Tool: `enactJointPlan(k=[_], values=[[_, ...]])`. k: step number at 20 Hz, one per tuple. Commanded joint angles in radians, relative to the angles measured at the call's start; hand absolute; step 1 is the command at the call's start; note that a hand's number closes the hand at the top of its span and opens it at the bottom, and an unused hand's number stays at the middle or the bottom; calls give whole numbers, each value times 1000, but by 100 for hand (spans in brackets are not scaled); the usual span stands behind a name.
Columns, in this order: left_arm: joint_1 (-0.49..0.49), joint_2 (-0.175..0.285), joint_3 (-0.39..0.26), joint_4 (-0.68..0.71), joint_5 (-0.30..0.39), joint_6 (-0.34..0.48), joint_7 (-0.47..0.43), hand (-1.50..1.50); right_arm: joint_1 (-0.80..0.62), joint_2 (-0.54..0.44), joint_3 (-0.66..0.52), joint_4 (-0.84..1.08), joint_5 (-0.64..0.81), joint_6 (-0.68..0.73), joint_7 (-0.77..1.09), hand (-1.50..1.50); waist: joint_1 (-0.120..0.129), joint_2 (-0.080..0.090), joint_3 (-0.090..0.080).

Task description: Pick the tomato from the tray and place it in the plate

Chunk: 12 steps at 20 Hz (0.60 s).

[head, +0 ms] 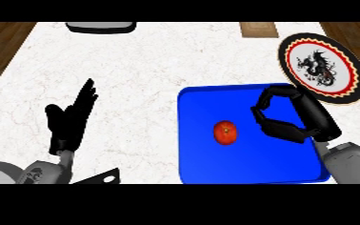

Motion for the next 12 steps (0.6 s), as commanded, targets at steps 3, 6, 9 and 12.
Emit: enactJointPlan(k=[3, 6, 9, 12], values=[[20, -15, -13, 11, -29, 45, 33, 0, 157, 262, -23, 85, -224, -9, -196, -150, -13, 25, 16], [41, -21, -42, -44, -49, 64, 77, 0, 163, 222, -6, 207, -239, 198, -422, -150, 3, 19, 13], [44, -18, -28, -38, -55, 57, 71, 0, 62, 136, 54, 303, -49, 242, -464, -150, 2, 17, 9], [9, -34, -31, -18, -64, 61, 90, 0, -7, 89, 79, 318, 96, 165, -403, -150, -3, 16, 8]])
